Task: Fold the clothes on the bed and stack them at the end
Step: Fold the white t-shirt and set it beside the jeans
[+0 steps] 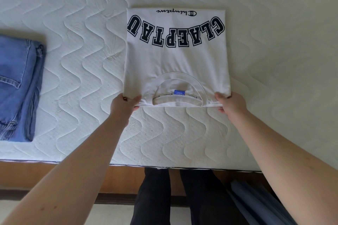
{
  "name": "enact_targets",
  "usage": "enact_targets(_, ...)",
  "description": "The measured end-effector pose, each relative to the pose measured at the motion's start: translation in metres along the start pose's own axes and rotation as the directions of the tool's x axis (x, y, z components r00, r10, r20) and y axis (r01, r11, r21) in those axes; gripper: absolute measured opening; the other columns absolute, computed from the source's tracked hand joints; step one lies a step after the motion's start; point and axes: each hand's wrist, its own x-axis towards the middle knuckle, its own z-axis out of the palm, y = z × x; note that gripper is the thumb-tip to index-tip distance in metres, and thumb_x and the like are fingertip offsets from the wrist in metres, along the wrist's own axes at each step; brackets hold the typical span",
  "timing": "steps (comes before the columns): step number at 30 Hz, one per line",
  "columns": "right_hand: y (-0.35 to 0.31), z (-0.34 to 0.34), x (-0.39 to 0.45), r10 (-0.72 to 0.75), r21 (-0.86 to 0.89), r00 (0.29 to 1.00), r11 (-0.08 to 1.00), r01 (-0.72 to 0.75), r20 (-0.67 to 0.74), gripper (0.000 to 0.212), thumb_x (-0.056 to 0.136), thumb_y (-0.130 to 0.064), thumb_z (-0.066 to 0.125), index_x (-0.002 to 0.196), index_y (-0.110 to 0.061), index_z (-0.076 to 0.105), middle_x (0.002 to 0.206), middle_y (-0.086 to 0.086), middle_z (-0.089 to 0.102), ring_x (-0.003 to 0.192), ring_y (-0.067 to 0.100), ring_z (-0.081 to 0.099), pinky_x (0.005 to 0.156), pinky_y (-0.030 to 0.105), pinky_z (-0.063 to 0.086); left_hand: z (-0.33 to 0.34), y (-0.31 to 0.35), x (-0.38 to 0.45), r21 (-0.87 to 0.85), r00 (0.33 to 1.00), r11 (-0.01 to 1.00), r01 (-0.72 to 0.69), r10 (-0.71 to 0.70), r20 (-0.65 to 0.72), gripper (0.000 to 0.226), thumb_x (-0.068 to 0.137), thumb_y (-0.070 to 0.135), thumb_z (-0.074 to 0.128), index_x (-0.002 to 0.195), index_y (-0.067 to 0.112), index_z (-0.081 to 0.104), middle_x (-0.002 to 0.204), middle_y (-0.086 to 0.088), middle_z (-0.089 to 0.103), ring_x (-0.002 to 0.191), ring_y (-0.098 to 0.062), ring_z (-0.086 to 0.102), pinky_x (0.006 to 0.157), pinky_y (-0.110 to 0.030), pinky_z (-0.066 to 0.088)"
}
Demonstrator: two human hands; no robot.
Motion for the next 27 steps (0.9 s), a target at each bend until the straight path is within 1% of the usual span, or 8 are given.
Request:
enact_targets(4,0.01,0.002,-0.01,-0.065,-0.178,0.996,0.983,0.052,-0.065,0.026,0.087,-0.037,0.07,0.093,-0.012,0.068,0.069,-0.005,0.061,0.06,0.015,0.058,0.058,0.025,0.043,0.0,-0.007,-0.01,0.305,0.992,0.948,-0.093,0.114,-0.049,0.027,0.081,0.03,0.08,0.092,0.018,0.059,0.082,0.0,0.067,0.079,-0.026,0.071,0.075,-0.042,0.059)
enact_targets(9,0.025,0.006,-0.034,0.015,-0.198,0.999,0.98,-0.022,-0.037,0.033,0.084,-0.034,0.074,0.103,-0.007,0.071,0.092,0.009,0.071,0.079,0.025,0.065,0.069,0.029,0.046,-0.016,-0.015,-0.014,0.433,0.982,0.887,-0.16,0.188,-0.022,0.027,0.082,0.034,0.078,0.092,0.016,0.061,0.077,-0.003,0.067,0.072,-0.024,0.065,0.059,-0.032,0.049)
enact_targets(12,0.037,0.022,-0.061,0.115,-0.201,0.993,0.973,-0.11,0.014,0.039,0.08,-0.03,0.078,0.108,-0.004,0.071,0.095,0.013,0.072,0.086,0.029,0.069,0.074,0.034,0.053,-0.037,-0.012,-0.007,0.506,0.973,0.843,-0.183,0.229,-0.029,0.027,0.082,0.033,0.077,0.091,0.014,0.061,0.076,-0.003,0.065,0.068,-0.022,0.06,0.054,-0.029,0.043)
enact_targets(17,0.048,0.067,-0.114,0.331,-0.166,0.931,0.937,-0.307,0.15,0.045,0.076,-0.027,0.081,0.11,0.0,0.064,0.081,0.007,0.068,0.079,0.027,0.07,0.072,0.035,0.057,-0.07,0.002,0.008,0.515,0.962,0.842,-0.161,0.251,-0.108,0.023,0.085,0.033,0.073,0.082,0.016,0.057,0.07,0.0,0.057,0.06,-0.019,0.051,0.047,-0.028,0.035)
enact_targets(19,0.048,0.086,-0.132,0.413,-0.172,0.885,0.908,-0.382,0.213,0.049,0.078,-0.028,0.081,0.114,-0.003,0.06,0.089,0.009,0.069,0.074,0.022,0.068,0.056,0.028,0.048,-0.08,0.009,0.014,0.511,0.956,0.845,-0.156,0.259,-0.136,0.021,0.087,0.034,0.071,0.091,0.017,0.059,0.074,0.001,0.058,0.064,-0.018,0.052,0.049,-0.027,0.037)
enact_targets(21,0.046,0.104,-0.148,0.474,-0.185,0.841,0.879,-0.439,0.26,0.052,0.079,-0.031,0.08,0.118,-0.005,0.056,0.104,0.009,0.07,0.072,0.018,0.065,0.052,0.025,0.037,-0.089,0.017,0.021,0.508,0.95,0.846,-0.165,0.274,-0.149,0.023,0.087,0.034,0.07,0.103,0.018,0.062,0.083,0.0,0.061,0.071,-0.019,0.054,0.052,-0.026,0.038)
enact_targets(23,0.045,0.12,-0.162,0.502,-0.173,0.807,0.865,-0.471,0.312,0.054,0.08,-0.033,0.079,0.12,-0.008,0.055,0.112,0.007,0.068,0.072,0.015,0.064,0.058,0.026,0.038,-0.096,0.025,0.028,0.487,0.944,0.854,-0.181,0.29,-0.157,0.026,0.088,0.033,0.07,0.108,0.018,0.065,0.083,0.003,0.061,0.07,-0.015,0.055,0.052,-0.022,0.037)
enact_targets(27,0.044,0.156,-0.186,0.538,-0.172,0.723,0.837,-0.52,0.433,0.049,0.081,-0.044,0.076,0.113,-0.011,0.056,0.106,-0.003,0.066,0.078,0.01,0.06,0.086,0.034,0.041,-0.105,0.046,0.043,0.457,0.937,0.864,-0.21,0.311,-0.157,0.019,0.088,0.029,0.069,0.106,0.022,0.065,0.08,0.007,0.061,0.063,-0.004,0.052,0.047,-0.015,0.04)
